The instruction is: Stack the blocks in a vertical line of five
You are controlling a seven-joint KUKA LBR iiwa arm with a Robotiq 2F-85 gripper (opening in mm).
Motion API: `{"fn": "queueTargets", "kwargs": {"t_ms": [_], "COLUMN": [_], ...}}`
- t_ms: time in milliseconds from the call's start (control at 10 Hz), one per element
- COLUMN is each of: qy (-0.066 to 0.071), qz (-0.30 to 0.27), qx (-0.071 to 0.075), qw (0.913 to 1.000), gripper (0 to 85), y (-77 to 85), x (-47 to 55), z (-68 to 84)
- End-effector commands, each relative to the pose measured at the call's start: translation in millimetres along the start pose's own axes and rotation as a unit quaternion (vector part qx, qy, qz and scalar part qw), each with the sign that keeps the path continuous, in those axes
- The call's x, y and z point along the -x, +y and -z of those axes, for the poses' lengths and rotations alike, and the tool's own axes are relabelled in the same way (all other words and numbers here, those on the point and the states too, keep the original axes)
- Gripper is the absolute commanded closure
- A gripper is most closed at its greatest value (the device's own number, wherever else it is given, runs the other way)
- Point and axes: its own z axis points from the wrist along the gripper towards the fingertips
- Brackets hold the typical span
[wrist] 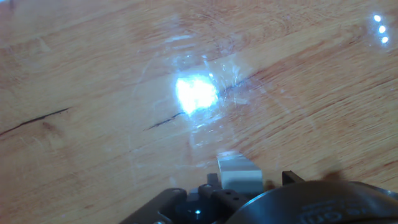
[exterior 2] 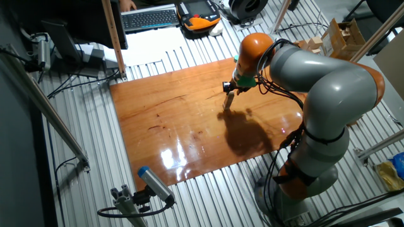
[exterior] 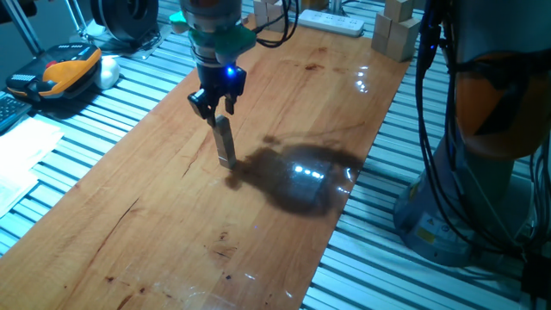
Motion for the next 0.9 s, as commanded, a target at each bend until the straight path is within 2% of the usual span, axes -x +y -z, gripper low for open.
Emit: {"fn": "queueTargets", "kwargs": {"t_ms": [0, 200, 300, 400, 500, 600, 700, 800], "qy": [0.002, 0.006, 0.012, 0.017, 0.021, 0.023, 0.024, 0.023], "qz": [-0.002, -0.002, 0.006, 0.015, 0.020, 0.025, 0.030, 0.038], "qx": [-0.001, -0.001, 0.005, 0.007, 0.008, 0.004, 0.002, -0.007], "qw": [1.0000, 1.0000, 0.9999, 0.9997, 0.9995, 0.9994, 0.9993, 0.9990], "gripper": [34.0, 34.0, 51.0, 51.0, 68.0, 68.0, 85.0, 85.0], "y": [2.4, 3.4, -0.9, -6.7, -9.3, -10.7, -12.1, -14.0], "x": [0.1, 2.1, 6.5, 13.1, 18.8, 23.5, 28.2, 34.3], "z": [2.9, 8.2, 12.2, 18.8, 24.1, 28.2, 31.1, 32.8]}}
